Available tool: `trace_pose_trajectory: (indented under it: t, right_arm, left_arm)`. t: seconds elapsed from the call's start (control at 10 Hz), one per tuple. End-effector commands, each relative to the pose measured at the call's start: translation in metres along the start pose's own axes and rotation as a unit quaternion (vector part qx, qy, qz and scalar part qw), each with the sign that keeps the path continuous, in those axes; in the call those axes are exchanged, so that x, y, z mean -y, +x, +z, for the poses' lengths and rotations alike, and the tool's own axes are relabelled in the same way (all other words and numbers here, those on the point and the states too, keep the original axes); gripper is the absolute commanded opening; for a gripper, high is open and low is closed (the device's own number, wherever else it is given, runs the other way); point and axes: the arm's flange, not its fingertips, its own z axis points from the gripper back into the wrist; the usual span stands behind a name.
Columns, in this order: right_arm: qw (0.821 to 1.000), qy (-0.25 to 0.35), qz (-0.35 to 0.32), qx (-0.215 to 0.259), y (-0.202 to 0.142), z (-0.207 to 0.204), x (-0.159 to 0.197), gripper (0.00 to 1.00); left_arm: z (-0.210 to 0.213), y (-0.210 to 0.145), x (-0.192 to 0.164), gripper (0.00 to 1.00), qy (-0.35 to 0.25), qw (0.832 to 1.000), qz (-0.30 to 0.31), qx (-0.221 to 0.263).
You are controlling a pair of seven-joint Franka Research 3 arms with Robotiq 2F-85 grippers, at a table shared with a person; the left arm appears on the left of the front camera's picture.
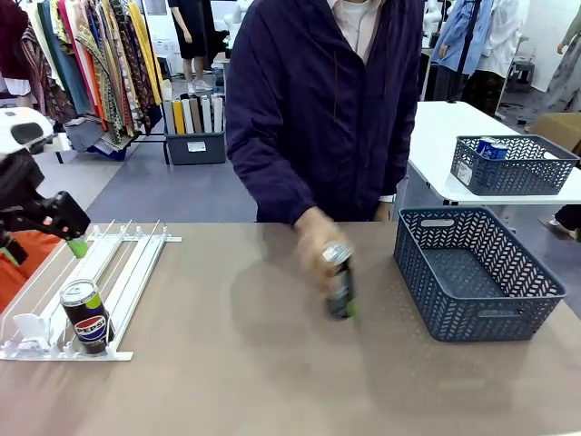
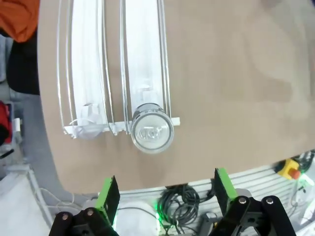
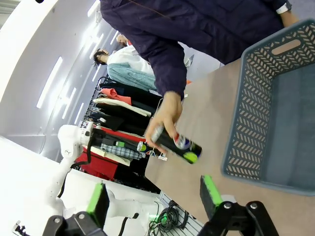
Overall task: Retrieve and store the cans from the dispenser.
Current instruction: Pick up one can from the Automatic Can Dispenser and place it in the middle of the table.
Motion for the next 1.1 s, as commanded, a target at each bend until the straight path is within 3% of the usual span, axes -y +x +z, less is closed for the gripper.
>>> trace_pose_trajectory:
  t: [0.0,0.6,1.0]
  right_arm:
    - [1.0,0.009,0.002,0.012,0.005,-0.002,-0.002,1.0]
    - [1.0,0.009,0.002,0.012,0.005,-0.002,-0.002,1.0]
    - [1.0,0.009,0.002,0.012,0.005,-0.002,-0.002,1.0]
  left_arm:
    - [-0.039,0.003,0.006,1.0,0.017,1.0,0.02,-0.012]
    - [-0.102,0.014,-0.011,1.0,0.014,0.997,0.05,-0.05]
    - [-0.11,0.018,-0.015,1.0,0.017,0.996,0.062,-0.061]
